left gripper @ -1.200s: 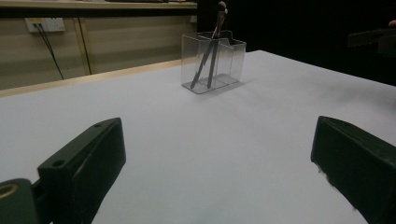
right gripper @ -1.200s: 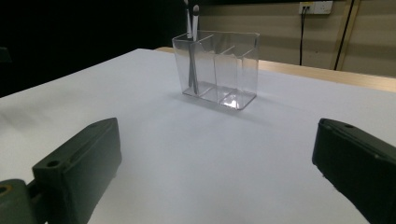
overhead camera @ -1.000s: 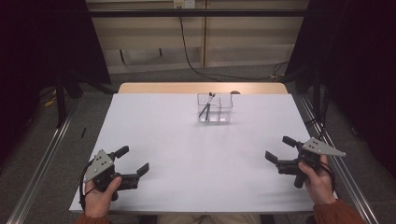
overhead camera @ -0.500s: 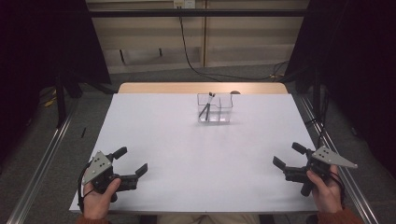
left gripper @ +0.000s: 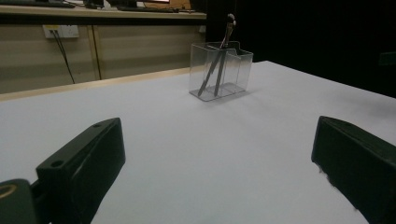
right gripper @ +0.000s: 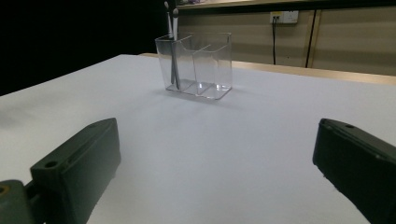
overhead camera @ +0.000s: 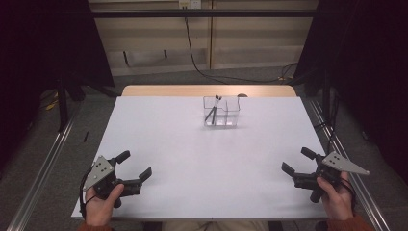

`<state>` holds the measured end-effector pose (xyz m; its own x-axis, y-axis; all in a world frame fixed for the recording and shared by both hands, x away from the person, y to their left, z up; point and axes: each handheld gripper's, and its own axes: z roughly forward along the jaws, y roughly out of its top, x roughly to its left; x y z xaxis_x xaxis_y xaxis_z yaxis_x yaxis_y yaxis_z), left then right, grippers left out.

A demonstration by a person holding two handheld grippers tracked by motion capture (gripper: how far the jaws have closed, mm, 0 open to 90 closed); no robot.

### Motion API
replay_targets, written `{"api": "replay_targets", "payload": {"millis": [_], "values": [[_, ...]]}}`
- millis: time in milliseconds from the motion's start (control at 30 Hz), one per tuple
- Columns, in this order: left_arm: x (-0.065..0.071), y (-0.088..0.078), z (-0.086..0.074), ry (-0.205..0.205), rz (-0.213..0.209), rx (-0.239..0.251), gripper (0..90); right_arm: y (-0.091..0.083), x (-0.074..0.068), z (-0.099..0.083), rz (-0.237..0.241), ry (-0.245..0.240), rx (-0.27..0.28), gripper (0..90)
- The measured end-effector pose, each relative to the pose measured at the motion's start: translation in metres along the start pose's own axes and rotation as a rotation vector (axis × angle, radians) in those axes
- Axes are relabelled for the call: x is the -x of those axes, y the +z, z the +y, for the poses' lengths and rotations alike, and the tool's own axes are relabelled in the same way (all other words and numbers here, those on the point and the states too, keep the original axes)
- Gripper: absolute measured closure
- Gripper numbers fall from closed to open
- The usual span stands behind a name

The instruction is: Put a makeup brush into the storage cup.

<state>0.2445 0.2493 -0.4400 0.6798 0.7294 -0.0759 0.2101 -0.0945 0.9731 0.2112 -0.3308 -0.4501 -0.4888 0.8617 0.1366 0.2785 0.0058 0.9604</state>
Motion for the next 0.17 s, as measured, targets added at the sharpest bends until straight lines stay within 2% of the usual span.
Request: {"api": "replay_targets", "payload": {"millis": [167], "values": [[0.0003,0.0007,0.0000,0.002,0.005,-0.007,2.8,0.0014,-0.0001,-0.0003,0.006,-0.002,0.001,0.6]]}}
